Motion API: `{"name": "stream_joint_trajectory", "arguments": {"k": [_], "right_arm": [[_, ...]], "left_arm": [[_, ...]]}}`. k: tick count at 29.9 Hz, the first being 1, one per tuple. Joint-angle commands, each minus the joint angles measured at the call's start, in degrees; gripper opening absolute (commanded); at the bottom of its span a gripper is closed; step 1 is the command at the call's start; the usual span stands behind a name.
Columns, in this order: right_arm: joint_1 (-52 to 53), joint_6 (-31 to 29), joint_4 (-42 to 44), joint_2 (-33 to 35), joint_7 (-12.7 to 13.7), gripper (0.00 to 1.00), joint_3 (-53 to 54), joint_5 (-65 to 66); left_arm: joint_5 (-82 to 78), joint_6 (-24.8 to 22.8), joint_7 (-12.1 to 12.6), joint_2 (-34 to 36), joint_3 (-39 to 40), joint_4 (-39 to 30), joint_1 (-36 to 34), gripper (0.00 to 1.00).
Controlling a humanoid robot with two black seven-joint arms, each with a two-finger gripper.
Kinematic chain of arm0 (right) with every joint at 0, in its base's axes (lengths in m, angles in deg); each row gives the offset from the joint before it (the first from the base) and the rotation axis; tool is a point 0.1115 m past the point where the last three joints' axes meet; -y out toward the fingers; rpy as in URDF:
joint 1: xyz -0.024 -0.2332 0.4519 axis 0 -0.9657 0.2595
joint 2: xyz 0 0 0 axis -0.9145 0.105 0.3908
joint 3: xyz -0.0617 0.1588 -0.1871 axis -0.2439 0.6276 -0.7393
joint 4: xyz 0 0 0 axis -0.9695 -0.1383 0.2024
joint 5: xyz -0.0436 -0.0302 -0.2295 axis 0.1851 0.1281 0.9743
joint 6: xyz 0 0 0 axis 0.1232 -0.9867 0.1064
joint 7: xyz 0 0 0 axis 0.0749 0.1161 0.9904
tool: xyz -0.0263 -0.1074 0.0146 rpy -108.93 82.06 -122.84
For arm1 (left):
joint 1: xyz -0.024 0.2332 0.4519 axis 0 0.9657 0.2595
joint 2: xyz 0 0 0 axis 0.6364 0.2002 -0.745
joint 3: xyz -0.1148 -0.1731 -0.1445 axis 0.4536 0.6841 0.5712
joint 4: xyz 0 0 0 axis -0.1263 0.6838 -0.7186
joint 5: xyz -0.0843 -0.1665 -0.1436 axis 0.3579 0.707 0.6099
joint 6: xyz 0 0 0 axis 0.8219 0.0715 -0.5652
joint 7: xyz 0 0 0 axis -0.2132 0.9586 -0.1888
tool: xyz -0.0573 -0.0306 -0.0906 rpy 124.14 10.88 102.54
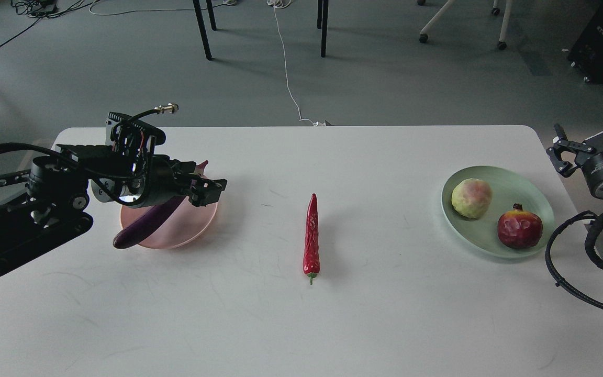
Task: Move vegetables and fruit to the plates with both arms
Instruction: 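Lift the eggplant and lay it on the pink plate, then reach the left gripper to the red chili and grasp it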
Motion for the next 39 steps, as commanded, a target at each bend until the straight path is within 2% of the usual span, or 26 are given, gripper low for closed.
{"name": "stream_joint_trajectory", "arguments": {"k": [1, 5, 12, 21, 26, 39], "right_arm": [[0.0, 0.0, 0.0, 0.1, 0.0, 0.99, 0.0, 0.0], [-0.3, 0.0, 0.0, 0.3, 0.0, 0.99, 0.0, -0.1], [-0.3, 0.0, 0.0, 0.9, 0.0, 0.99, 0.0, 0.0], [-0.4, 0.0, 0.1, 0.8, 0.0, 0.99, -0.8, 0.0], [-0.2, 0.0, 0.1, 0.9, 0.0, 0.99, -2.8, 0.0], [0.4, 0.0, 0.0, 1.0, 0.1, 0.99, -3.3, 0.0]], "left_arm": [[-1.7, -0.3, 1.9, -6.1, -0.2, 0.2, -0.2, 0.8], [-4.9, -1.4, 3.0, -13.0, -1.2, 0.1, 0.2, 0.8], [-7.1, -1.9, 5.7, -17.0, -8.5, 1.0, 0.9, 0.78], [-6.9, -2.1, 6.9, -23.1, -8.1, 5.2, 1.9, 0.78], [-6.6, -2.0, 9.4, -24.1, -7.7, 6.0, 2.2, 0.78], [-6.8, -2.0, 9.6, -29.1, -8.6, 10.3, 2.7, 0.77]]}}
